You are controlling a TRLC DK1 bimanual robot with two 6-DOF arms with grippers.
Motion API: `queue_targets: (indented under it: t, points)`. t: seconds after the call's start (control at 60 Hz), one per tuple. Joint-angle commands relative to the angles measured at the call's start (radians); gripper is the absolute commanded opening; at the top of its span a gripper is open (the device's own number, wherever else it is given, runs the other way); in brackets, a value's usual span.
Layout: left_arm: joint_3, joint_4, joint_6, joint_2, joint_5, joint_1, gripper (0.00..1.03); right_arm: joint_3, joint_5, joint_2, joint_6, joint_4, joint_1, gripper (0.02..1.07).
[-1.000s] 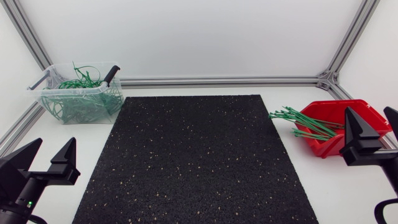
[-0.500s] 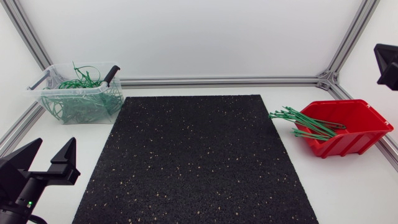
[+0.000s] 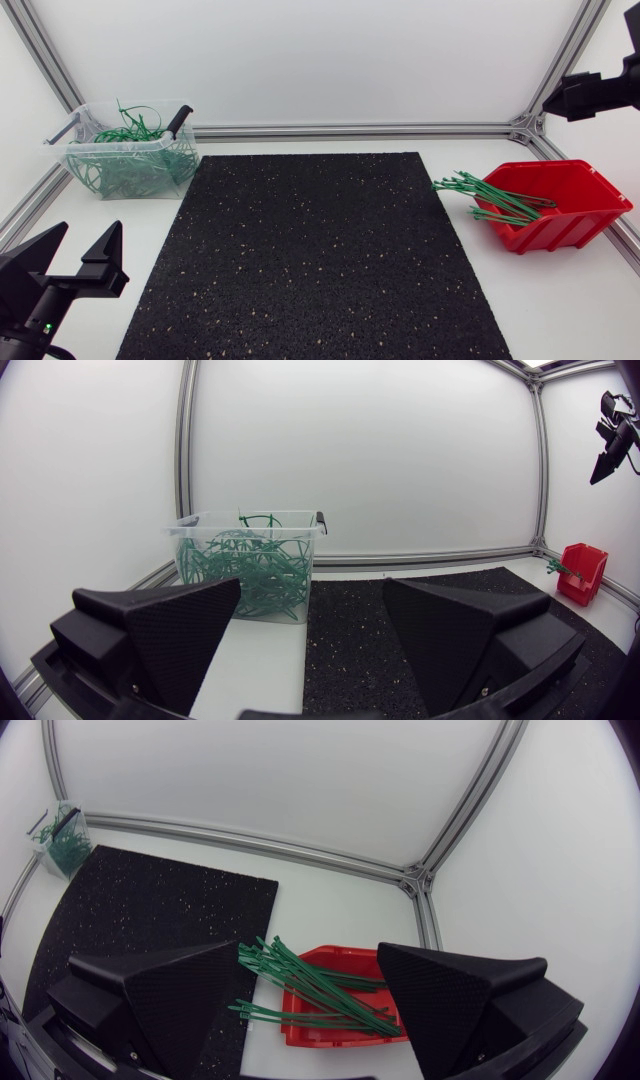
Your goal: Take a green cable tie from the red box, thread the tail through the head to close it, then place it in the transparent bin on the left.
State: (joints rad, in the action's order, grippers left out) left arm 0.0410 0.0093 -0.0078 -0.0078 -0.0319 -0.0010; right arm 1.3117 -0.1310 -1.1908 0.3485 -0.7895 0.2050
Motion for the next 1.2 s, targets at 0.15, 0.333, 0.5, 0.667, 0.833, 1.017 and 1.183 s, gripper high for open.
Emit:
queue_targets:
  t: [0.15,0.333,0.5,0.667,0.833,1.017,1.183]
  points:
    - [-0.039,-0.014,-0.014,-0.004,-0.006,0.004,0.99,-0.014,-0.062,-0.081,0.382,-0.066,0.010,1.03]
    - [-0.039,-0.014,-0.014,-0.004,-0.006,0.002,0.99,-0.042,-0.104,-0.133,0.618,-0.163,0.004,0.96]
    - [-0.039,-0.014,-0.014,-0.004,-0.006,0.004,0.99,-0.126,-0.122,-0.132,0.831,-0.200,0.010,0.96]
    - [-0.039,-0.014,-0.014,-0.004,-0.006,0.004,0.99,-0.233,-0.127,-0.119,0.991,-0.178,0.016,0.91]
    - [-0.039,-0.015,-0.014,-0.004,-0.006,0.004,0.99,-0.315,-0.125,-0.139,1.072,-0.109,0.014,0.75]
    - [-0.039,-0.015,-0.014,-0.004,-0.006,0.004,0.99,-0.362,-0.124,-0.167,1.141,-0.057,0.011,0.55]
    - [-0.039,-0.015,-0.014,-0.004,-0.006,0.004,0.99,-0.373,-0.121,-0.205,1.159,-0.004,0.013,0.49]
